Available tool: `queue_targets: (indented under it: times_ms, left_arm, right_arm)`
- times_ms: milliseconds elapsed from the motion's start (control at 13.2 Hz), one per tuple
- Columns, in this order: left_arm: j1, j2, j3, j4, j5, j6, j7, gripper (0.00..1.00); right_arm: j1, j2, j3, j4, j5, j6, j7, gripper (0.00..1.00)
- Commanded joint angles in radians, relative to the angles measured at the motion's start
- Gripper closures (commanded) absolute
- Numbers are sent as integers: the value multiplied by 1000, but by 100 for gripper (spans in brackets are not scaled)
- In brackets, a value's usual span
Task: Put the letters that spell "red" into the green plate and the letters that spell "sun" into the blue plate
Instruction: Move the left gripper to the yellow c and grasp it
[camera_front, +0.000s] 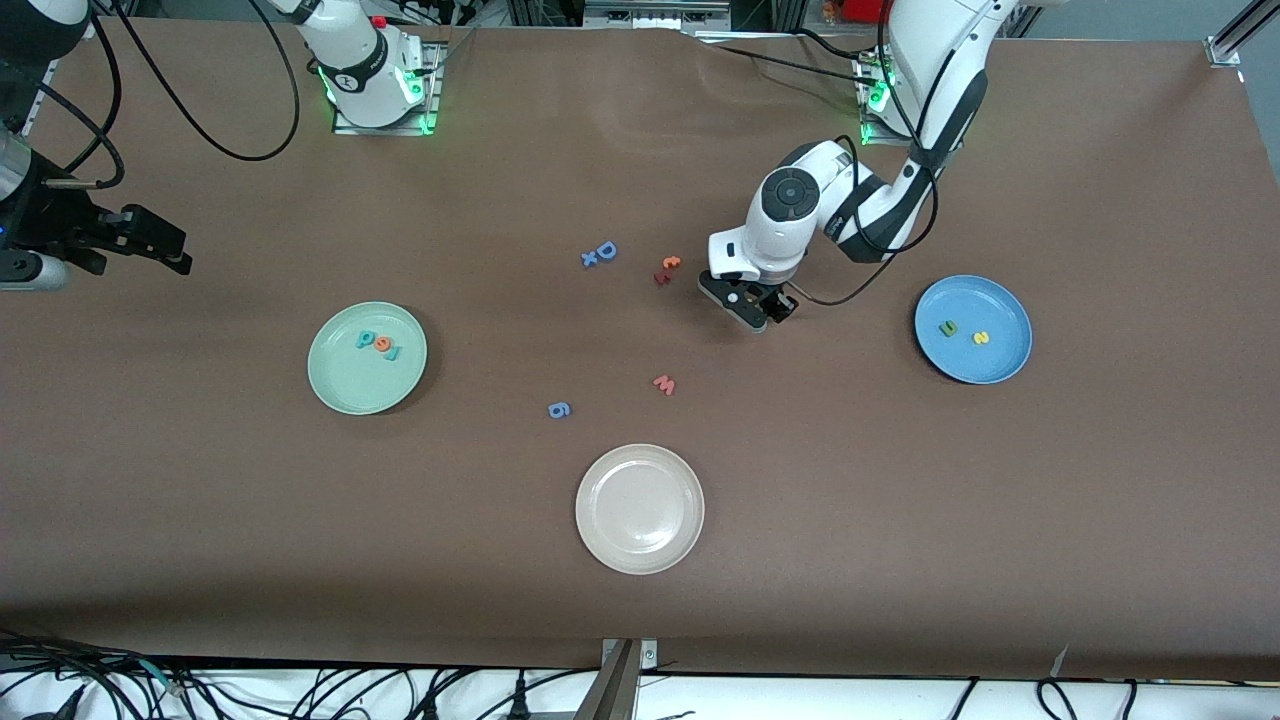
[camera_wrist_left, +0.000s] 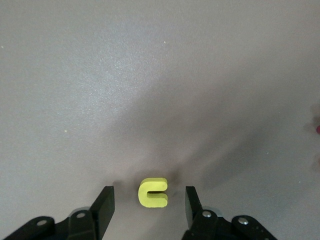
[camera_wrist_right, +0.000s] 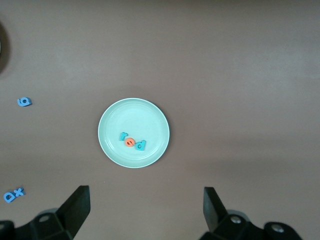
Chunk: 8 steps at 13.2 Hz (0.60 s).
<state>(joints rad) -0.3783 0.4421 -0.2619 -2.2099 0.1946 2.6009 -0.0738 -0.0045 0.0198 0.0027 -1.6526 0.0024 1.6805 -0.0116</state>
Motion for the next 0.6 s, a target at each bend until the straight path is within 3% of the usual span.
queue_targets:
  times_ms: [0, 378, 529]
  left_arm:
    - [-7, 9, 7, -1, 34, 2, -12, 35]
    - [-8, 27, 9, -1, 37, 4, -12, 36]
    - [-8, 30, 9, 1, 75, 5, -12, 44]
  right_arm:
    - [-6, -14, 5, -1, 10, -10, 4, 0]
    - [-3, -15, 11, -1, 13, -13, 5, 0]
    - [-3, -17, 8, 16, 16, -13, 5, 0]
